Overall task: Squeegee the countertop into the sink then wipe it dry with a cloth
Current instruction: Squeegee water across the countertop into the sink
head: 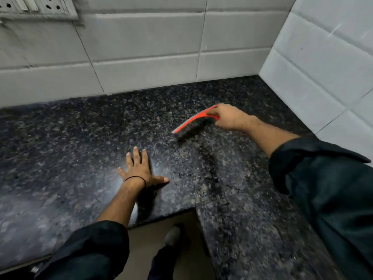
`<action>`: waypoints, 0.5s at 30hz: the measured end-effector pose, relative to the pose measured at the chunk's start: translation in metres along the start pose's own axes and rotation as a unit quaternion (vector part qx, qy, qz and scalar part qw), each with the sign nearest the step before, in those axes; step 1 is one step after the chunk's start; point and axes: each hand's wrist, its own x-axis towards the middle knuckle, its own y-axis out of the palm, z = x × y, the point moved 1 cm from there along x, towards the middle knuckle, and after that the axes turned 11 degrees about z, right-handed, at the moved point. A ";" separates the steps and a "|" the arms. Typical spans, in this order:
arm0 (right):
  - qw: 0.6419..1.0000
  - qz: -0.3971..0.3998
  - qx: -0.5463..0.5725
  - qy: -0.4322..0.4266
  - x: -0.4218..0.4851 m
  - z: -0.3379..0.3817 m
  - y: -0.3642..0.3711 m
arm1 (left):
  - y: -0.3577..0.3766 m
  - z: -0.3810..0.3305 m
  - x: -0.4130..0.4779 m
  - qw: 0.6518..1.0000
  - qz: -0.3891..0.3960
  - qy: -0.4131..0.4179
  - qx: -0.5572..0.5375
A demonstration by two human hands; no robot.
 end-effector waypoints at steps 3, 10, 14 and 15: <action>1.000 0.005 -0.006 0.014 0.059 0.008 -0.004 | -0.004 -0.009 0.015 0.999 0.032 -0.013 0.012; 0.997 -0.012 -0.075 -0.004 0.118 0.038 -0.026 | -0.009 -0.022 0.028 0.997 0.048 -0.063 0.016; 0.996 0.003 -0.085 0.015 0.106 0.023 -0.019 | -0.010 -0.023 0.030 0.996 0.049 -0.070 0.011; 0.996 0.006 -0.086 0.024 0.095 0.016 -0.018 | -0.010 -0.023 0.029 0.996 0.049 -0.068 0.008</action>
